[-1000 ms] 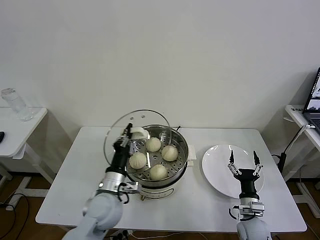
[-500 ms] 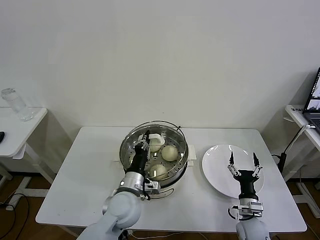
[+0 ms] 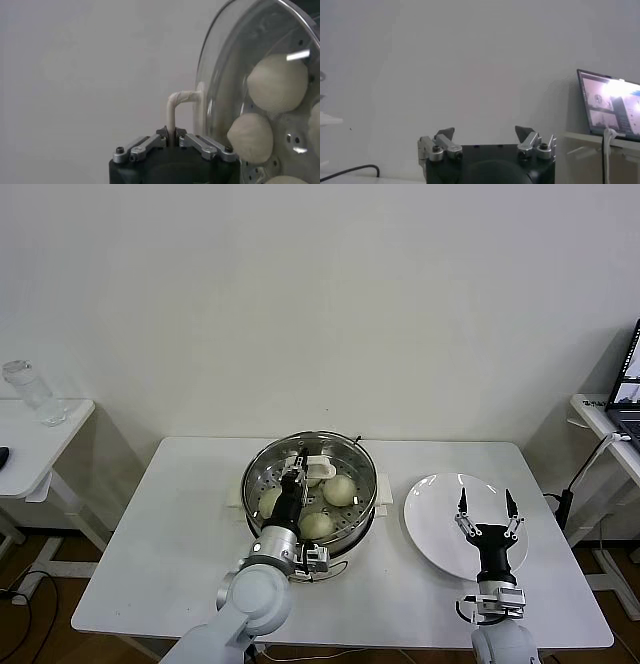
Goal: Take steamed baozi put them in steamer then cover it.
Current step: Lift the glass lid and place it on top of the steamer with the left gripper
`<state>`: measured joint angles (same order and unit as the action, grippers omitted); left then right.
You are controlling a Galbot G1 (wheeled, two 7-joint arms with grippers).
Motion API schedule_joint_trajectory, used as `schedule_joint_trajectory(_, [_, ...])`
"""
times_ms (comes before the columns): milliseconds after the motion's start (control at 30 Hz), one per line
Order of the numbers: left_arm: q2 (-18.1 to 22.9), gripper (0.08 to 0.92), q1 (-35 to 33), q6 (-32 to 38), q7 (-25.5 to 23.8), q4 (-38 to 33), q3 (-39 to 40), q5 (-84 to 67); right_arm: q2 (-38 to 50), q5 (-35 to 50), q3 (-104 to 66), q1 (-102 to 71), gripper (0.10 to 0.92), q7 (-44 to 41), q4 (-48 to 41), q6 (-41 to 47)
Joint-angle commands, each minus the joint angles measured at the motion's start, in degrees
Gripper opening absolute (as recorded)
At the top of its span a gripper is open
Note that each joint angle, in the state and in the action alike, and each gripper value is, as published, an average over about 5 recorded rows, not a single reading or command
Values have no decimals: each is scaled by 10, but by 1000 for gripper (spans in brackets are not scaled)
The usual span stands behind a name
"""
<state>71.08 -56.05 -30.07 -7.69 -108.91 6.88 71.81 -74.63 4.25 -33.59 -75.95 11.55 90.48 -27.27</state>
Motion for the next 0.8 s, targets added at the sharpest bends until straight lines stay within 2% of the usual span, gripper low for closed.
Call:
schedule_joint_trajectory(33, [0,195,8,6,-25,8,8,58,-1,1,0,1,823,0,-1,-1])
schedule_joint_trajectory(800, [5,195,8,13,-38,19,5,73,-1,3,-4,1,823,0,-3,-5])
